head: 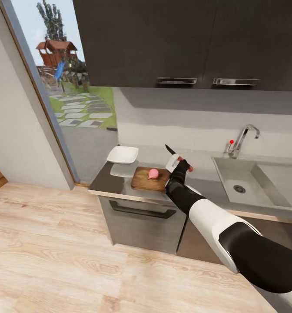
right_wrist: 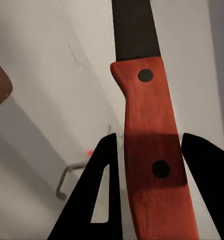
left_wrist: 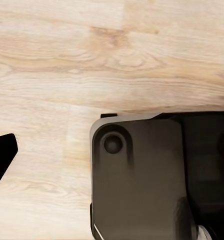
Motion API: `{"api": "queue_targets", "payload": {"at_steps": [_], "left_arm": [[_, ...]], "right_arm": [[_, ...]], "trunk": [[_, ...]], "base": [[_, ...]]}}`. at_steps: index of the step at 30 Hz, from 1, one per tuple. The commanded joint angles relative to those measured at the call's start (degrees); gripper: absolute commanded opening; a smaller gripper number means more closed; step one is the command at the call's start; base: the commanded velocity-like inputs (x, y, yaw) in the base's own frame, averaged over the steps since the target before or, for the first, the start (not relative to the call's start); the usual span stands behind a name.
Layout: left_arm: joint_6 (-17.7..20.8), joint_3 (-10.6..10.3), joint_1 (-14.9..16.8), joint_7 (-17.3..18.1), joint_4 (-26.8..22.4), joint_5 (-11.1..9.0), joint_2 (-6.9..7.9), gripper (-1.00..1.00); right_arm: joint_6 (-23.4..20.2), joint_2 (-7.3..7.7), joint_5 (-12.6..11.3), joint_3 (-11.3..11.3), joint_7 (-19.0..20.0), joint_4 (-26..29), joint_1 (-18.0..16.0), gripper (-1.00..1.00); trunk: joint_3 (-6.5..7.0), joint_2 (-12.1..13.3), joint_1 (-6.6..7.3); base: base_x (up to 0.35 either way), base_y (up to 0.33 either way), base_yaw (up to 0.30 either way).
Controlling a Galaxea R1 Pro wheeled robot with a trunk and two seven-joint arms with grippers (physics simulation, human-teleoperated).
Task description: In the kitchen, take the Vidalia onion out of the sink, dice it on the chopping board with the paring knife, put the diced onion into the bowl on the countertop, then place both the paring knife and the chopping board into the sink.
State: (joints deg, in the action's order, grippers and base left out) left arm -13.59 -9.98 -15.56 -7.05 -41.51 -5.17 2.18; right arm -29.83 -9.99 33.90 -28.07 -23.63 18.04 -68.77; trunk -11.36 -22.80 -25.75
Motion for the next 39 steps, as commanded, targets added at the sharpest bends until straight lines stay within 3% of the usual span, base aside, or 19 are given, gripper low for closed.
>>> {"api": "queue_targets", "payload": {"at_steps": [1,24,30,32,35,39], "left_arm": [[-0.1,-0.5,0.0,-0.5,-0.1,-0.5,0.11,1.0],[-0.1,-0.5,0.0,-0.5,0.2,-0.5,0.07,1.0],[-0.1,-0.5,0.0,-0.5,0.3,-0.5,0.1,1.0],[-0.1,-0.5,0.0,-0.5,0.3,-0.5,0.09,1.0],[-0.1,-0.5,0.0,-0.5,0.3,-0.5,0.1,1.0],[-0.1,-0.5,0.0,-0.5,0.3,-0.4,0.11,1.0]], "right_arm": [[-0.4,-0.01,0.1,-0.3,-0.1,0.0,-0.1,-1.0],[-0.4,-0.01,0.0,-0.3,0.0,-0.5,0.4,-1.0],[-0.4,-0.01,0.0,-0.5,1.8,-0.6,1.4,-1.0],[-0.4,-0.01,0.1,-1.2,4.2,-0.6,1.4,-1.0],[-0.4,-0.01,0.1,-4.0,7.5,-0.4,1.4,-1.0],[-0.4,-0.01,0.1,-7.1,9.1,-0.1,1.4,-1.0]], "trunk": [[-0.1,-0.1,-0.04],[1.21,-0.1,-0.04],[1.42,-0.1,-0.04],[1.43,-0.1,-0.04],[1.44,-0.1,-0.04],[1.44,-0.1,-0.04]], "base": [[0.0,0.085,0.0],[0.0,0.009,-0.17],[0.0,0.205,-0.105],[0.0,0.271,-0.011],[0.022,0.275,-0.004],[0.089,0.277,-0.001]]}}
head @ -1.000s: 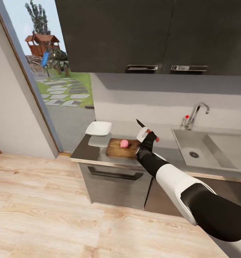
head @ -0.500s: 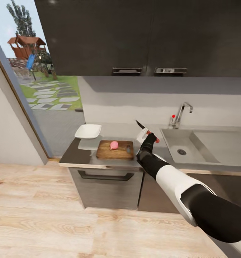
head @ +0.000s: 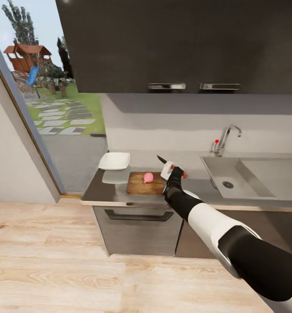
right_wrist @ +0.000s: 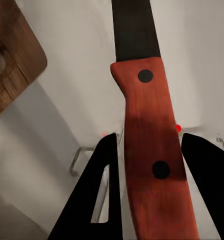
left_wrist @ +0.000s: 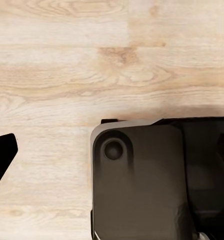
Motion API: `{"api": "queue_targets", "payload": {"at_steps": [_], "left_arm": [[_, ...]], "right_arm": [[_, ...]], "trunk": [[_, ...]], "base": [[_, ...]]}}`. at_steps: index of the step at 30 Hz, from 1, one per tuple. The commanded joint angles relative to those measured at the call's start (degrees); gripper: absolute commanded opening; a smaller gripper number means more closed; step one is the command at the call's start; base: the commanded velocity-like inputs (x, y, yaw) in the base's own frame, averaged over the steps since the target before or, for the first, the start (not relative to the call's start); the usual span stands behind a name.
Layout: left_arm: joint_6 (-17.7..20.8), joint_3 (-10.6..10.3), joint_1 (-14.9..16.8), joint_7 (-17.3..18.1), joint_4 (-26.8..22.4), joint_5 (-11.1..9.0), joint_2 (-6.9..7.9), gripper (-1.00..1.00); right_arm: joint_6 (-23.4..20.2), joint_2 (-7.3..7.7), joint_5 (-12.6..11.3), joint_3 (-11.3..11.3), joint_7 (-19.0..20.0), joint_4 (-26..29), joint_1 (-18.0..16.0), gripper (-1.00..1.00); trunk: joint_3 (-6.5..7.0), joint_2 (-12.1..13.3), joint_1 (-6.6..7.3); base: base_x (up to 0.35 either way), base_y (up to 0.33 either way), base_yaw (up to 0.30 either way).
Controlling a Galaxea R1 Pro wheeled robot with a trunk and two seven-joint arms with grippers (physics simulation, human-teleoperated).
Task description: In the kitchen, take the Vidalia onion out of the sink, dice it on the chopping board with the paring knife, put the diced onion into the bowl on the countertop, then place both the paring knife and the chopping board into the sink.
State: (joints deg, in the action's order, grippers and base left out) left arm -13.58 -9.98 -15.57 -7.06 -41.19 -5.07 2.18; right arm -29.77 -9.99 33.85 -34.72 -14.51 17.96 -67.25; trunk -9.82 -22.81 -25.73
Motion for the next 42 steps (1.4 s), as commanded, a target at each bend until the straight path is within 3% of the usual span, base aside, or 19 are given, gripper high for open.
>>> {"api": "queue_targets", "payload": {"at_steps": [1,13,26,42], "left_arm": [[-0.1,-0.5,0.0,-0.5,-0.1,-0.5,0.11,1.0],[-0.1,-0.5,0.0,-0.5,0.0,-0.5,0.11,1.0],[-0.1,-0.5,0.0,-0.5,0.1,-0.5,0.11,1.0],[-0.1,-0.5,0.0,-0.5,0.1,-0.5,0.11,1.0]], "right_arm": [[-0.4,-0.01,0.2,-0.9,0.6,0.0,-0.1,-1.0],[-0.3,-0.01,0.2,-2.7,3.1,0.1,2.0,-1.0],[4.0,-0.01,0.2,-3.2,0.0,0.2,2.4,-1.0],[3.7,-0.01,0.0,-3.2,-0.3,0.0,2.4,-1.0]], "trunk": [[-0.1,-0.1,-0.05],[-0.1,-0.1,-0.05],[-0.1,-0.1,-0.05],[-0.5,-0.1,-0.05]], "base": [[0.111,0.278,0.0],[0.051,0.1,0.0],[0.0,0.0,0.0],[0.0,0.0,0.0]]}}
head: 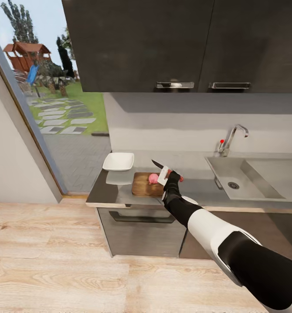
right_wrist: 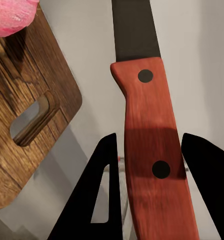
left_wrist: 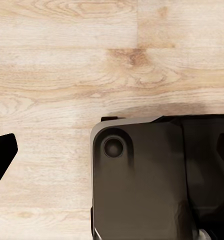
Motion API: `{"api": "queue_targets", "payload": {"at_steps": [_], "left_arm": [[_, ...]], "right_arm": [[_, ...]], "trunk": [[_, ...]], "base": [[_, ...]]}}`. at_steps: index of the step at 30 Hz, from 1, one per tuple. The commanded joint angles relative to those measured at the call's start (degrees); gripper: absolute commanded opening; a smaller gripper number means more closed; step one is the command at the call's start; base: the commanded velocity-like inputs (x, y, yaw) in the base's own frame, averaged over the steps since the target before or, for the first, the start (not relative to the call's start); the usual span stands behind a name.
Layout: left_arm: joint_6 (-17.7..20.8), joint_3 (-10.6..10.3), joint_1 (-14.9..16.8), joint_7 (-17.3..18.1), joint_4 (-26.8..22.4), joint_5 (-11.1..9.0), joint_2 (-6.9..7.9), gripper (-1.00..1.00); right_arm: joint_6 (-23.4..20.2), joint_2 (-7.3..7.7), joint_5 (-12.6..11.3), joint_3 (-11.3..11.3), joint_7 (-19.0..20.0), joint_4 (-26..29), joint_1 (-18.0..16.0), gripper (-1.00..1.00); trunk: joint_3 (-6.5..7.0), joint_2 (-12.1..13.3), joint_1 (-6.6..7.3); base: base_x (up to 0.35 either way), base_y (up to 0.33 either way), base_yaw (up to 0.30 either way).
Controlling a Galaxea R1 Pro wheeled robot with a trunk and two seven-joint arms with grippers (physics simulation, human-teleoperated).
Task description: In the kitchen, take the Vidalia onion out of the sink, dice it on the chopping board with the paring knife, put the diced onion into the bowl on the countertop, then place both the paring knife and the chopping board into the sink.
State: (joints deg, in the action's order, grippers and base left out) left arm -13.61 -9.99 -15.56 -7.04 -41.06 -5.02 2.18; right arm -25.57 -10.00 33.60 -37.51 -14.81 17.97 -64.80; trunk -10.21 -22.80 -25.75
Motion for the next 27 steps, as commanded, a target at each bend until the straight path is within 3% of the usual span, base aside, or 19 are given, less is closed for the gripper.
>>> {"api": "queue_targets", "payload": {"at_steps": [1,18,27], "left_arm": [[-0.1,-0.5,0.0,-0.5,-0.1,-0.5,0.1,1.0],[-0.1,-0.5,0.0,-0.5,-0.1,-0.5,0.1,1.0],[-0.1,-0.5,0.0,-0.5,-0.1,-0.5,0.1,1.0]], "right_arm": [[-0.5,0.0,0.3,-0.4,0.0,0.0,0.0,-1.0],[-0.3,0.0,0.3,-0.5,0.0,0.0,0.0,-1.0],[-0.5,0.0,0.3,-0.4,-0.1,0.0,0.0,-1.0]], "trunk": [[-0.2,-0.1,-0.03],[-0.51,-0.1,-0.03],[-0.51,-0.1,-0.03]], "base": [[0.0,0.0,0.0],[0.0,0.001,0.0],[0.04,0.12,0.0]]}}
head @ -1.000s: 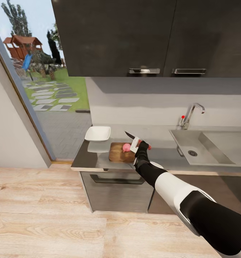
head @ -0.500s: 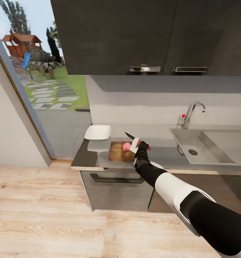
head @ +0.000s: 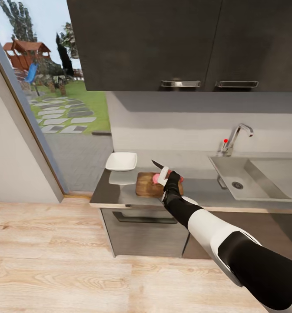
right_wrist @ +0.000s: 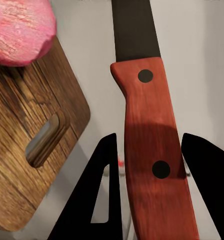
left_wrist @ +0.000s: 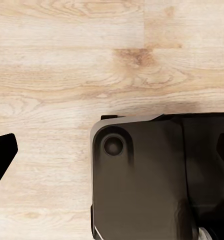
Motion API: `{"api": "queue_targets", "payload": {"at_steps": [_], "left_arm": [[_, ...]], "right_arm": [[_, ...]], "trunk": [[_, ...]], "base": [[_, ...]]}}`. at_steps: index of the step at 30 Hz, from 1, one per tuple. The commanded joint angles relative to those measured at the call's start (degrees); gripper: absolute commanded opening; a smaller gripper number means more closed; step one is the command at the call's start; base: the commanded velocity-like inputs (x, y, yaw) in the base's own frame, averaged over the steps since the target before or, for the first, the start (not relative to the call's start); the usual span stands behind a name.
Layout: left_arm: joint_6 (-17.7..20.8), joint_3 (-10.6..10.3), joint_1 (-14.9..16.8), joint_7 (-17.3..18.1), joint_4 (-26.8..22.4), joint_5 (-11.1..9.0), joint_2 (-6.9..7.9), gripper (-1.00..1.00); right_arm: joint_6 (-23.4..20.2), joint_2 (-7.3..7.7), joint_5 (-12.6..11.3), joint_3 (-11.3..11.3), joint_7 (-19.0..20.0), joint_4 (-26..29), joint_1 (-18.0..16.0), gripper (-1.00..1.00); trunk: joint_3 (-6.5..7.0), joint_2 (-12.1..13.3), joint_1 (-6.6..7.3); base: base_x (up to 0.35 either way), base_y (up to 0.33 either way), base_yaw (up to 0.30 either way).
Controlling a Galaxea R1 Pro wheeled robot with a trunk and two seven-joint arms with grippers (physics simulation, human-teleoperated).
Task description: In the kitchen, take the Vidalia onion out of the sink, dice it on the chopping board with the paring knife, put the diced onion into the bowl on the countertop, then place both the paring knife and the chopping board into the sink.
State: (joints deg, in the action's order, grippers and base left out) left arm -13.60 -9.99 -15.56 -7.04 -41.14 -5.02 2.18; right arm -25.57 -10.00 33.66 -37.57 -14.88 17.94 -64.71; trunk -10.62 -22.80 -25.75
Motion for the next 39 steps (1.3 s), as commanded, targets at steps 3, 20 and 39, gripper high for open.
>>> {"api": "queue_targets", "payload": {"at_steps": [3,20,39], "left_arm": [[-0.1,-0.5,0.0,-0.5,-0.1,-0.5,0.1,1.0],[-0.1,-0.5,0.0,-0.5,0.0,-0.5,0.1,1.0],[-0.1,-0.5,0.0,-0.5,0.0,-0.5,0.1,1.0]], "right_arm": [[-0.5,0.0,0.3,-0.4,0.0,0.0,-0.1,-1.0],[-0.6,0.0,0.2,-0.3,0.0,-0.6,-0.1,-1.0],[-0.6,0.0,0.2,-0.3,0.1,-0.7,-0.1,-1.0]], "trunk": [[-0.1,-0.1,-0.04],[-1.2,-0.1,-0.04],[-2.93,-0.1,-0.04]], "base": [[0.008,0.023,0.0],[0.001,0.002,0.0],[0.0,0.0,0.0]]}}
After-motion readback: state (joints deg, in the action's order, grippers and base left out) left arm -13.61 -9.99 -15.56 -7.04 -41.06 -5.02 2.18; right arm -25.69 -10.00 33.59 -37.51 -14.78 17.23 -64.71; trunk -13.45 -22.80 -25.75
